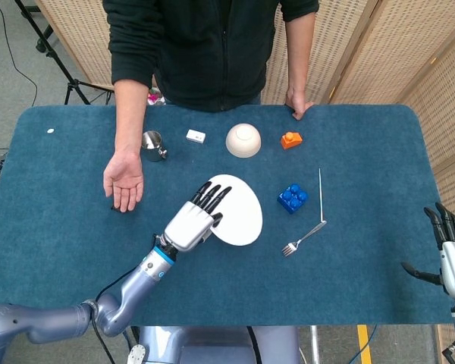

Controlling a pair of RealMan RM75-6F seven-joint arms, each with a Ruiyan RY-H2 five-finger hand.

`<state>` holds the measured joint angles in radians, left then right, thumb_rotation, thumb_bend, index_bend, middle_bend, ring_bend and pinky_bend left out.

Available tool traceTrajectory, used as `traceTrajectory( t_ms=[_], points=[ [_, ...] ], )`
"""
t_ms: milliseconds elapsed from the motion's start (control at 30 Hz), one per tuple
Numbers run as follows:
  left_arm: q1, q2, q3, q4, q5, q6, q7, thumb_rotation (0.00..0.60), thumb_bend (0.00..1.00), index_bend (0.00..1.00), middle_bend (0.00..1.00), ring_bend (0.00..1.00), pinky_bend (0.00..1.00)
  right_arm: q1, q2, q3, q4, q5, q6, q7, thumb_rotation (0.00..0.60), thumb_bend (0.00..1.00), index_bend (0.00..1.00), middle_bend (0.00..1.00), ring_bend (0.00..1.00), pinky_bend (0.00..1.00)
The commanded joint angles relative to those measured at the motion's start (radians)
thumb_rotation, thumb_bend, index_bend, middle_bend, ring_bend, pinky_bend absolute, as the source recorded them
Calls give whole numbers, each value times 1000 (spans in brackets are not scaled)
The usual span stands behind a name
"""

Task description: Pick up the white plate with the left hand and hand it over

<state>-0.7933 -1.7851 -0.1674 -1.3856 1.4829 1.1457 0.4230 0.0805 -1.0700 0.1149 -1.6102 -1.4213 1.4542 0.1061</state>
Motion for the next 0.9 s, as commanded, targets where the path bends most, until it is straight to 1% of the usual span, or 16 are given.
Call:
traceTrajectory(
  t_ms=[33,300,400,533,600,733,833,900],
  points=[
    [-8,47,-10,-66,35,26,45,600,765,755,0,0,0,0,0,-1,-1,-1,1,1,600,0,0,0,0,0],
    [-9,137,-50,-208,54,56,132,600,763,757,0,0,0,-2,3,0,-2,-3,5,7,600,0,0,0,0,0],
    [6,188,-51,-262,66,77,150,600,763,758,0,0,0,-3,5,0,-4,-6,6,11,600,0,0,0,0,0],
    [45,268,-35,-307,92,118,155,600,763,760,0,0,0,-5,9,0,-6,-7,11,18,600,0,0,0,0,0],
    [85,329,-15,-313,116,163,128,600,763,761,0,0,0,-7,12,0,-8,-10,15,24,600,0,0,0,0,0],
    [150,403,20,-285,134,228,40,600,763,761,0,0,0,-7,13,-3,-11,-17,16,25,600,0,0,0,0,0],
    [204,445,49,-225,140,281,-62,600,763,761,0,0,0,-7,12,-6,-15,-25,17,20,600,0,0,0,0,0],
    [230,456,65,-183,140,304,-130,600,758,761,0,0,0,-7,11,-8,-16,-28,19,15,600,0,0,0,0,0]
  ],
)
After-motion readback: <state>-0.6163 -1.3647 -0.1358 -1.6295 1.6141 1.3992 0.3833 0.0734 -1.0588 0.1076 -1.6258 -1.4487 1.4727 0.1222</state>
